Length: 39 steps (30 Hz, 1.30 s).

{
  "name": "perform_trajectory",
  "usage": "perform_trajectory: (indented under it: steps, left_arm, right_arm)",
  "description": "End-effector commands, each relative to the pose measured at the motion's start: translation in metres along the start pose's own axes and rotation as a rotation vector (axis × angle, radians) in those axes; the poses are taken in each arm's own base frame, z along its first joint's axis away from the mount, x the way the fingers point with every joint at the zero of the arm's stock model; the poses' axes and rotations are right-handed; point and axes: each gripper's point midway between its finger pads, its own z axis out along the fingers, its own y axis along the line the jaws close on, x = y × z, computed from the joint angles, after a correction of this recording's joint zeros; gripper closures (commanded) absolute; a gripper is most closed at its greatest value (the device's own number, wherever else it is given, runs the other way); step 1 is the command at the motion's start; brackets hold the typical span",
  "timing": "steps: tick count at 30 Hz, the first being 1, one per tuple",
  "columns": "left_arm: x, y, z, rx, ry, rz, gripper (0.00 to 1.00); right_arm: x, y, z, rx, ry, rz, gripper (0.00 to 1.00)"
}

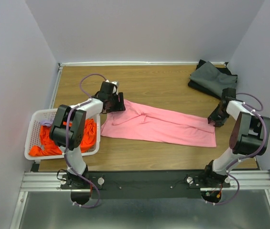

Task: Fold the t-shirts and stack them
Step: Fold the tshirt

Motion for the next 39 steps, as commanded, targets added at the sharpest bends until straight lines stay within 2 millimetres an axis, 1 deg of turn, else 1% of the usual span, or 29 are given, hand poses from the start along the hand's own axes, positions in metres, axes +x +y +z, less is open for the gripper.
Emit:
perform_trajectory:
  steps: [1, 2, 3, 4, 6, 7, 8, 9, 10, 11, 12, 15, 16, 18, 19, 20, 21, 23, 24, 25, 26, 27, 28, 30, 31, 32, 36, 37, 39]
  left_arm:
    - [0.004, 0.004, 0.013, -0.020, 0.026, -0.006, 0.32]
    - [0.008, 0.006, 0.018, -0.024, 0.041, -0.006, 0.32]
    - [0.008, 0.006, 0.021, -0.025, 0.042, -0.008, 0.32]
    - [0.011, 0.007, 0.025, -0.025, 0.055, -0.007, 0.32]
    - [0.007, 0.005, 0.029, -0.019, 0.051, -0.008, 0.32]
    - [0.008, 0.006, 0.033, -0.020, 0.059, -0.009, 0.32]
    - [0.006, 0.005, 0.036, -0.018, 0.058, -0.008, 0.32]
    - [-0.005, 0.001, 0.037, -0.011, 0.038, 0.000, 0.32]
    - [-0.004, 0.003, 0.044, -0.015, 0.048, 0.000, 0.32]
    - [-0.008, 0.002, 0.047, -0.012, 0.046, 0.004, 0.32]
    - [-0.019, -0.003, 0.048, -0.003, 0.031, 0.008, 0.32]
    - [-0.030, -0.006, 0.055, -0.006, 0.026, 0.013, 0.32]
    - [-0.040, -0.009, 0.053, -0.006, 0.008, 0.023, 0.32]
    - [-0.047, -0.013, 0.050, -0.009, -0.001, 0.031, 0.31]
    - [-0.055, -0.017, 0.048, -0.005, -0.016, 0.040, 0.31]
    - [-0.059, -0.021, 0.044, -0.005, -0.027, 0.049, 0.31]
    - [-0.063, -0.024, 0.041, -0.004, -0.037, 0.056, 0.31]
    - [-0.068, -0.033, 0.033, 0.002, -0.056, 0.067, 0.31]
    - [-0.067, -0.042, 0.031, 0.012, -0.061, 0.079, 0.31]
    - [-0.068, -0.047, 0.030, 0.016, -0.065, 0.085, 0.31]
    - [-0.069, -0.051, 0.028, 0.018, -0.072, 0.089, 0.31]
    - [-0.067, -0.062, 0.027, 0.031, -0.073, 0.104, 0.31]
    - [-0.067, -0.065, 0.028, 0.028, -0.075, 0.106, 0.31]
    - [-0.063, -0.072, 0.031, 0.034, -0.066, 0.122, 0.31]
    - [-0.062, -0.080, 0.036, 0.041, -0.063, 0.135, 0.31]
    - [-0.060, -0.083, 0.039, 0.042, -0.057, 0.140, 0.31]
    - [-0.059, -0.099, 0.046, 0.056, -0.049, 0.163, 0.31]
    - [-0.064, -0.102, 0.046, 0.054, -0.063, 0.166, 0.31]
    - [-0.061, -0.104, 0.052, 0.047, -0.054, 0.174, 0.31]
  right_arm:
    - [-0.003, 0.005, 0.016, -0.007, 0.009, 0.001, 0.59]
    - [-0.003, 0.004, 0.019, -0.001, 0.012, 0.000, 0.63]
    - [-0.004, 0.003, 0.020, 0.005, 0.012, 0.002, 0.66]
    - [-0.007, 0.004, 0.020, 0.007, 0.007, 0.003, 0.77]
    - [-0.011, 0.001, 0.023, 0.021, 0.004, 0.013, 0.85]
    - [-0.012, 0.000, 0.024, 0.025, 0.004, 0.016, 0.90]
    - [-0.013, -0.001, 0.024, 0.027, 0.003, 0.019, 0.92]
    - [-0.015, -0.001, 0.026, 0.032, 0.003, 0.020, 0.93]
    - [-0.019, -0.002, 0.026, 0.033, -0.004, 0.024, 0.94]
    - [-0.022, -0.002, 0.026, 0.033, -0.007, 0.027, 0.94]
    - [-0.023, -0.003, 0.028, 0.035, -0.005, 0.031, 0.94]
    - [-0.032, 0.001, 0.026, 0.026, -0.016, 0.032, 0.94]
    - [-0.035, 0.002, 0.026, 0.024, -0.020, 0.030, 0.93]
    - [-0.040, 0.005, 0.022, 0.013, -0.029, 0.026, 0.91]
    - [-0.041, 0.006, 0.020, 0.010, -0.032, 0.026, 0.89]
    - [-0.043, 0.006, 0.015, 0.006, -0.040, 0.026, 0.83]
    - [-0.044, 0.006, 0.013, 0.004, -0.046, 0.025, 0.79]
    - [-0.043, 0.007, 0.007, -0.008, -0.049, 0.018, 0.71]
    - [-0.046, 0.008, -0.001, -0.020, -0.065, 0.015, 0.68]
    - [-0.046, 0.008, -0.004, -0.022, -0.071, 0.013, 0.66]
    - [-0.043, 0.006, -0.006, -0.022, -0.066, 0.012, 0.61]
    - [-0.045, 0.007, -0.014, -0.033, -0.086, 0.012, 0.59]
    - [-0.040, 0.004, -0.016, -0.030, -0.081, 0.011, 0.54]
    - [-0.038, 0.004, -0.023, -0.043, -0.090, 0.014, 0.52]
    - [-0.033, 0.002, -0.023, -0.041, -0.081, 0.014, 0.50]
    - [-0.033, 0.003, -0.024, -0.043, -0.083, 0.016, 0.50]
    - [-0.018, -0.001, -0.022, -0.044, -0.049, 0.018, 0.52]
    - [-0.015, 0.000, -0.022, -0.055, -0.038, 0.019, 0.52]
    - [-0.009, -0.001, -0.019, -0.058, -0.020, 0.016, 0.52]
